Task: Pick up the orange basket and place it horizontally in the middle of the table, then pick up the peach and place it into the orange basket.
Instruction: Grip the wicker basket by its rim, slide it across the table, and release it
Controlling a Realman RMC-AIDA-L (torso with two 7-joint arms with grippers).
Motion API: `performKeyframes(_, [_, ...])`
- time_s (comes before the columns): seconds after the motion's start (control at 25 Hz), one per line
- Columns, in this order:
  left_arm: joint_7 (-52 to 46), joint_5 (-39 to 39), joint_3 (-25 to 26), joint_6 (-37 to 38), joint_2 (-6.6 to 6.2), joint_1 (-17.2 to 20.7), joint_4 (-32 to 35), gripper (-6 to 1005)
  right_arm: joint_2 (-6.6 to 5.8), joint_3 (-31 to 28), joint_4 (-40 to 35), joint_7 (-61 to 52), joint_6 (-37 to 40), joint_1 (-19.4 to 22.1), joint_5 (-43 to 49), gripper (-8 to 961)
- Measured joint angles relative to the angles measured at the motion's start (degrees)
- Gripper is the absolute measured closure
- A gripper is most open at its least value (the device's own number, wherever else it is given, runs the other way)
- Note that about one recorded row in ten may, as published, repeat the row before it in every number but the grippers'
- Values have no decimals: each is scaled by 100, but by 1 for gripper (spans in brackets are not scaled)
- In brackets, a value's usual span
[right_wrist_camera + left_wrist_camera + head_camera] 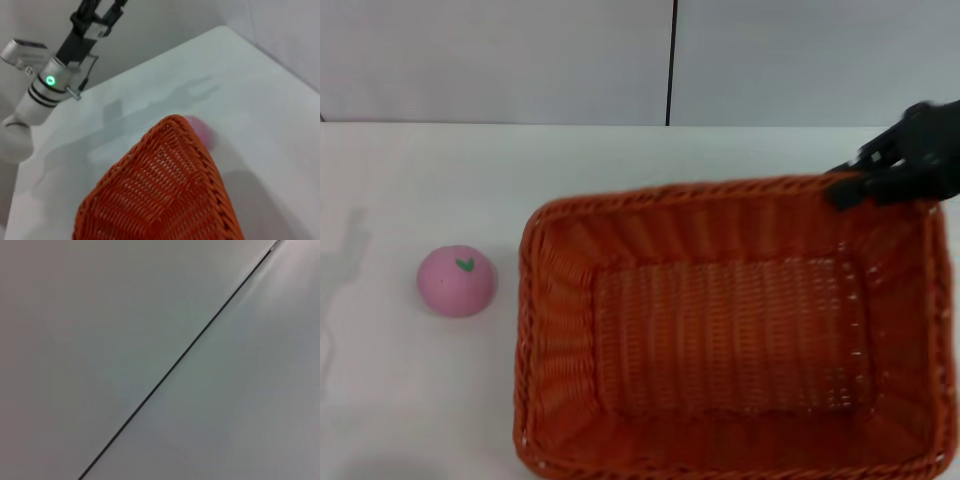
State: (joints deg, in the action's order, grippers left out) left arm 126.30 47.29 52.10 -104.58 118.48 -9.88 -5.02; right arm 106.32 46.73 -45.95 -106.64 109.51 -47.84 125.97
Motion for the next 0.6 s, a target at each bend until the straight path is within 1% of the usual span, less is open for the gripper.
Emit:
performKeyframes(0.12, [0, 0, -26, 0, 5, 24, -15, 294, 114, 40, 331, 208, -246, -147, 243, 716])
performKeyframes(0.2, [0, 0, -30, 0, 8, 35, -18, 295, 169, 87, 610, 288, -438, -281, 395, 711])
performKeyframes(0.36, [0, 0, -30, 0, 8, 35, -18, 297, 185, 150, 772, 267, -641, -355, 430, 702])
performKeyframes(0.52, [-62, 0, -98, 2, 9, 50, -16, 299, 214, 131, 772, 251, -888, -350, 429, 693])
performKeyframes(0.6, [-64, 0, -103, 3, 9, 48, -16, 300, 216, 77, 731, 258, -1025, -304, 387, 658])
